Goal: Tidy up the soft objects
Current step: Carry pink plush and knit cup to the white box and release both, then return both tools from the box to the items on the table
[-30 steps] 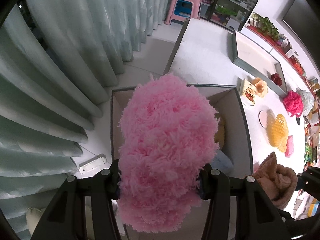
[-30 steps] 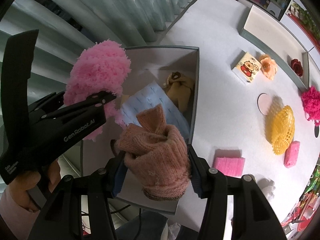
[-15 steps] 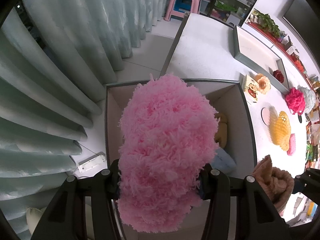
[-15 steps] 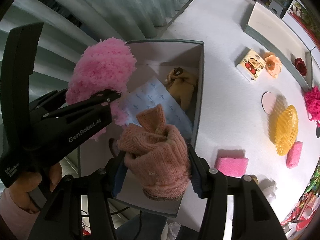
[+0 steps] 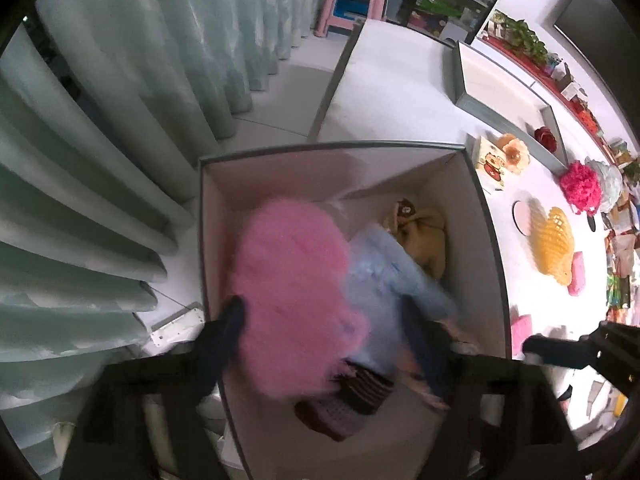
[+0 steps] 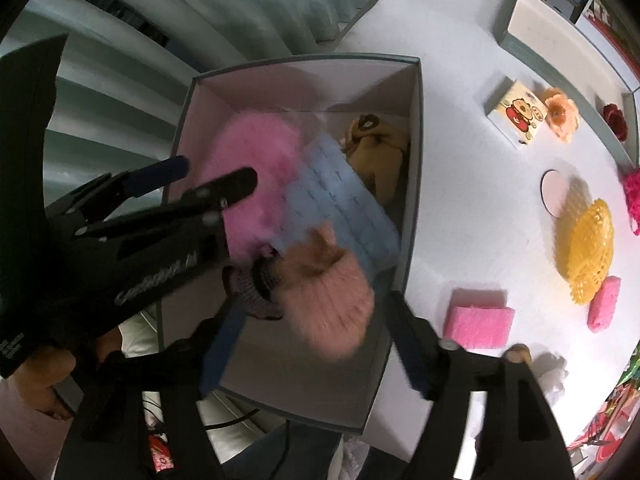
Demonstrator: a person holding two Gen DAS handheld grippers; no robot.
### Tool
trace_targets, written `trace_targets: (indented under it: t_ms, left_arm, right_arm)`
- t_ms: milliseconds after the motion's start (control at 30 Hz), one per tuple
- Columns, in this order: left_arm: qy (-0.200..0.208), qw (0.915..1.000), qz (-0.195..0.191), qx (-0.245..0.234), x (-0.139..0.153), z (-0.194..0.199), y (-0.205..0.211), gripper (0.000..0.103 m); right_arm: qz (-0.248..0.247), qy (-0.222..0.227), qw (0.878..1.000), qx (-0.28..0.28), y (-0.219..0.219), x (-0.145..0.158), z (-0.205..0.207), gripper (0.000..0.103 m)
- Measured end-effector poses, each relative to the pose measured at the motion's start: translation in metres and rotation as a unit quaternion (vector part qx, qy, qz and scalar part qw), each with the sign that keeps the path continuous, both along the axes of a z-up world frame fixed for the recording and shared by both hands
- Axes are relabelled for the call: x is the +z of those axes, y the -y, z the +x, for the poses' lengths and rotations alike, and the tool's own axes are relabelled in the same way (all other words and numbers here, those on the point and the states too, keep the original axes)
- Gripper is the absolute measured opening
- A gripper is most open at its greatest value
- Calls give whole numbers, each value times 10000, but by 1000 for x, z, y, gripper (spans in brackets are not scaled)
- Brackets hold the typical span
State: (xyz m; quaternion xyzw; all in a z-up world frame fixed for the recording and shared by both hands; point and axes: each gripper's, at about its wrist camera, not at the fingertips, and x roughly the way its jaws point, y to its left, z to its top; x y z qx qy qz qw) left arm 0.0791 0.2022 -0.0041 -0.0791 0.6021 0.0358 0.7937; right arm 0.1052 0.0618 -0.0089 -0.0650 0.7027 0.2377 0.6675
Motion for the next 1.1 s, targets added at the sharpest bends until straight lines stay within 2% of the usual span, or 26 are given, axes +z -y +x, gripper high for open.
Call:
trace_targets:
  t_ms: [67, 467, 500, 533, 900, 1100]
  left_arm:
    - [77, 10000, 46, -5, 4, -4, 1, 88]
    - [-230, 9996, 167, 2, 11, -30, 17, 88]
    - [-243, 9995, 194, -6, 12, -33, 19, 88]
    - [-242, 9995, 204, -4, 13, -36, 20, 88]
    - [-172, 9994, 282, 103, 28, -49, 27, 88]
    - [-312, 9990, 327, 37, 26, -50, 37, 88]
  right_arm:
    - [-13, -5, 10000, -5, 3, 1, -1, 82]
    - [-131, -62, 9998, -170, 33, 6, -21, 94]
    - [-124, -41, 9998, -150, 34, 7, -23, 102]
    - [-106, -4, 9999, -124, 34, 9, -24, 103]
    - [31, 163, 9998, -76, 41, 24, -31, 103]
    - [71, 126, 9999, -61, 44, 23, -36, 103]
